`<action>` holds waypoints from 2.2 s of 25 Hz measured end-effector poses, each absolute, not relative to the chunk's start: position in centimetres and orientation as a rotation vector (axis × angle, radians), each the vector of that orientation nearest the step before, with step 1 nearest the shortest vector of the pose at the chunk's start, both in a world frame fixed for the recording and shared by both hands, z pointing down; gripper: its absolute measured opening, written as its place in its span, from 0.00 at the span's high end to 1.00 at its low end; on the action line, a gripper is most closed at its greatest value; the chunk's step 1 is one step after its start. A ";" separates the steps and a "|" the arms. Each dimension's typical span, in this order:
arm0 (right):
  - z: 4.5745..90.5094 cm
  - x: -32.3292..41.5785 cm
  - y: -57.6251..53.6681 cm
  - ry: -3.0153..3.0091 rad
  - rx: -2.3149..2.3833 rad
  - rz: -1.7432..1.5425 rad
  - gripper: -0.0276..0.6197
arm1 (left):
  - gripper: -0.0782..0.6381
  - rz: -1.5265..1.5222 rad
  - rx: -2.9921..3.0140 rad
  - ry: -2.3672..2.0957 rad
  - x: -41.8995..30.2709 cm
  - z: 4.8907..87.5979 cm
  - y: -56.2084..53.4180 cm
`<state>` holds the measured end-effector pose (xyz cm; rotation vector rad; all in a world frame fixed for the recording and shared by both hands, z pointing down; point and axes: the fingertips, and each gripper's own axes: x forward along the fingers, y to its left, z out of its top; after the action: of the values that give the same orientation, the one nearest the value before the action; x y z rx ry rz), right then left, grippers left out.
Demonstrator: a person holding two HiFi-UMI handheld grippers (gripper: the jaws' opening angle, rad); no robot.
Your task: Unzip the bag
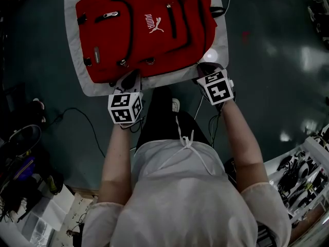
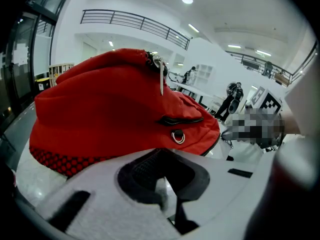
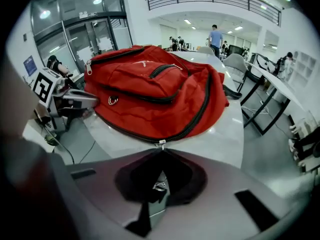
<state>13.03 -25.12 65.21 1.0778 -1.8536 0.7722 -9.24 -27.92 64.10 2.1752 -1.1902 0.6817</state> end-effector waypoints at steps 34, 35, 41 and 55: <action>55.4 9.9 -23.1 -2.059 1.450 0.656 0.85 | 0.86 0.366 2.409 -1.179 -4.0 53.4 -22.9; 54.2 9.7 -22.9 -2.083 1.472 0.659 0.86 | 0.86 0.328 2.417 -1.189 -3.9 52.1 -22.7; 46.4 8.4 -22.9 -2.245 1.593 0.549 0.89 | 0.86 0.179 2.540 -1.280 -3.4 44.3 -22.8; 34.8 6.4 -19.9 -2.473 1.685 0.234 0.91 | 0.86 -0.001 2.814 -1.349 -2.1 31.0 -19.9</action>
<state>6.39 -19.95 34.75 1.6851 -2.4731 0.2340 -2.05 -19.89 31.00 2.8143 -1.3493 -0.0014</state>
